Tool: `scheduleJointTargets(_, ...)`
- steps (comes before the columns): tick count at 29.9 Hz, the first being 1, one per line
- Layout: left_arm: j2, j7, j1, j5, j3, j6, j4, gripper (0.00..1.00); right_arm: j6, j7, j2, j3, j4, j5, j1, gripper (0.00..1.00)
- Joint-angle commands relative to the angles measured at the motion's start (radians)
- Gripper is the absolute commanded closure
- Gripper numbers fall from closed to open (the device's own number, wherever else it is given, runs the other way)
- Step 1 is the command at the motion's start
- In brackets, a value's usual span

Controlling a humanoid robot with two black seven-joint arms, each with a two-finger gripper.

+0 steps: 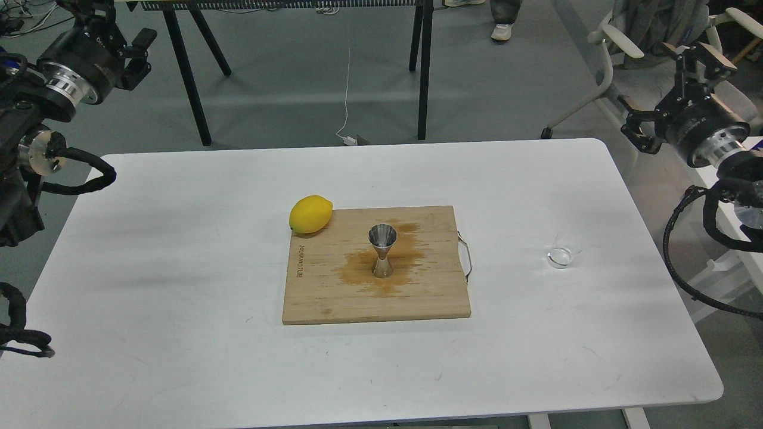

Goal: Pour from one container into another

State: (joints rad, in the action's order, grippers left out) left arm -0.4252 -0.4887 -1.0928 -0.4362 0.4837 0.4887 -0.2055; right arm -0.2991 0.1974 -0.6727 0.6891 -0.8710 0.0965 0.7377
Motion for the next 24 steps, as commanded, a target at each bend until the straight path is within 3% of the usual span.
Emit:
scheduleJointTargets(1, 0.023, 0.000, 0.007, 0.010, -0.010, 0.000, 0.001, 0.00, -0.115, -0.007, 0.016, 0.164, 0.001, 0.057, -0.127, 0.07)
scheduleJointTargets(15, 0.066, 0.000, 0.177, 0.212, -0.002, 0.000, 0.006, 0.00, -0.126, 0.002, 0.073, 0.201, -0.002, 0.055, -0.198, 0.01)
scheduleJointTargets(24, 0.065, 0.000, 0.188, 0.214, 0.001, 0.000, 0.003, 0.00, -0.123, 0.002, 0.073, 0.202, 0.001, 0.055, -0.198, 0.01)
